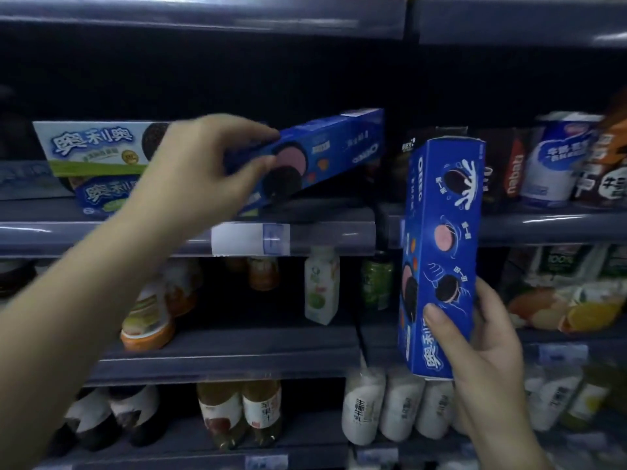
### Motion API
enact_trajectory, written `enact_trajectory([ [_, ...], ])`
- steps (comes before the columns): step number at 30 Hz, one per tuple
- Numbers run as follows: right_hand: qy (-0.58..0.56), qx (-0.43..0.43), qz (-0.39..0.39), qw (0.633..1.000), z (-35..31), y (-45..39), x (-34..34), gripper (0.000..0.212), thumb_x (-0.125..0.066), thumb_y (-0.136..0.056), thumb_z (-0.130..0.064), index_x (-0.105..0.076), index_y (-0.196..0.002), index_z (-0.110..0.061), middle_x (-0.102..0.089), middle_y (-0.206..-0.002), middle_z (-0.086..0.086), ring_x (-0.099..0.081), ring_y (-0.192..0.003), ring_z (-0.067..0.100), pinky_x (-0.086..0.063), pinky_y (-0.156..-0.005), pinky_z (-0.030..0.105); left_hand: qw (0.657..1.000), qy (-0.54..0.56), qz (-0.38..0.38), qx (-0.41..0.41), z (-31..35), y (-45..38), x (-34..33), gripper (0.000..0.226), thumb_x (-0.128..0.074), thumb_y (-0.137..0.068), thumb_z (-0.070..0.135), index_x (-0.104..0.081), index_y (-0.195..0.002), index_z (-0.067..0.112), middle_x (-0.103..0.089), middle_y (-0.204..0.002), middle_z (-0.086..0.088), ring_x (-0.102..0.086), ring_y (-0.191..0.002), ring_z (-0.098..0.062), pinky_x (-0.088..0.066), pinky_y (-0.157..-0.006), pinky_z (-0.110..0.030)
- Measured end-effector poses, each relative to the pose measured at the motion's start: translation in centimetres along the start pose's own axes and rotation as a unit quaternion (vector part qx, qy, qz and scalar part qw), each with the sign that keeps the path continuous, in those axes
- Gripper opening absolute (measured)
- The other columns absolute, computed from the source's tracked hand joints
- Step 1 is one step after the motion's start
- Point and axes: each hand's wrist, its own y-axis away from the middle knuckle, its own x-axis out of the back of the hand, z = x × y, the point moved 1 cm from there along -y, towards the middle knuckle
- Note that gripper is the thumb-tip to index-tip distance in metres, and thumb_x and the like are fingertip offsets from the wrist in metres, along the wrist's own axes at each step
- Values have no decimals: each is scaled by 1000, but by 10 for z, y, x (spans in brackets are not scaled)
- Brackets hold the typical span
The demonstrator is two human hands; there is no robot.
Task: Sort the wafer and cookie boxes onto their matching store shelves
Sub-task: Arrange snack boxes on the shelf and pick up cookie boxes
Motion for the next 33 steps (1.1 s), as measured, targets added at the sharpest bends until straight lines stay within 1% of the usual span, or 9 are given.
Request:
enact_trajectory([
  [3, 4, 13, 4, 1000, 3, -1, 2, 64, -81, -63, -38, -59, -123, -30, -71, -111, -2, -69, -96, 8, -57, -73, 19, 994, -69, -48, -73, -7, -24, 7, 32, -62, -91, 24, -66, -120, 12, -69, -116, -9, -64, -107, -25, -50, -88, -35],
  [5, 12, 14, 9, 1000, 4, -2, 4, 60, -74, -66, -22, -58, -124, -30, -71, -109, -3, -69, -94, 7, -56, -71, 17, 989, -72, -91, -94, -8, -37, 7, 31, -62, -91, 23, -66, -121, 15, -69, -116, -6, -63, -107, -22, -47, -87, -30],
  [7, 21, 21, 18, 999, 4, -4, 5, 60, -72, -67, -20, -58, -124, -31, -72, -106, -6, -69, -93, 6, -56, -72, 17, 983, -78, -139, -96, -5, -48, 3, 31, -61, -91, 23, -66, -121, 22, -69, -116, -1, -63, -107, -18, -48, -89, -30],
  [11, 18, 38, 52, 998, 0, -11, 7, 57, -72, -67, -23, -58, -122, -32, -73, -104, -11, -69, -92, 4, -57, -76, 20, 976, -62, -192, -82, -4, -64, -7, 28, -60, -92, 26, -67, -119, 29, -70, -114, 6, -63, -105, -13, -49, -94, -35],
  [14, -2, 40, 73, 997, -1, -17, 12, 56, -76, -65, -36, -60, -119, -33, -73, -106, -7, -68, -94, 6, -57, -77, 21, 974, -38, -206, -87, -2, -68, -22, 28, -58, -94, 29, -66, -121, 28, -69, -115, 5, -62, -106, -14, -50, -93, -38],
  [19, -12, 18, 80, 997, -1, -20, 17, 84, -84, -45, -67, -62, -120, -36, -72, -112, -6, -69, -99, 11, -58, -81, 29, 964, -39, -246, -91, -1, -71, -51, 30, -53, -96, 31, -59, -125, 27, -66, -113, 4, -61, -106, -20, -48, -89, -36],
  [25, -1, 19, 68, 998, 0, -21, 19, 87, -84, -39, -69, -62, -117, -38, -72, -110, -5, -69, -98, 12, -57, -84, 32, 943, -78, -306, -102, -9, -70, -54, 39, -58, -93, 17, -54, -132, 19, -59, -129, -2, -55, -116, -21, -39, -92, -24],
  [29, 5, 18, 56, 998, -1, -22, 15, 88, -84, -38, -70, -62, -118, -37, -72, -111, -4, -69, -98, 13, -57, -84, 33, 927, -203, -303, -87, -13, -68, -50, 47, -60, -92, 24, -46, -136, 33, -62, -125, -5, -59, -107, -30, -49, -84, -38],
  [33, 0, 18, 30, 999, 1, -21, 2, 87, -84, -40, -69, -63, -117, -36, -72, -110, -4, -70, -97, 11, -58, -80, 26, 933, -190, -292, -93, -12, -66, -44, 46, -61, -91, 20, -51, -134, 32, -65, -123, -1, -59, -107, -27, -46, -84, -35],
])
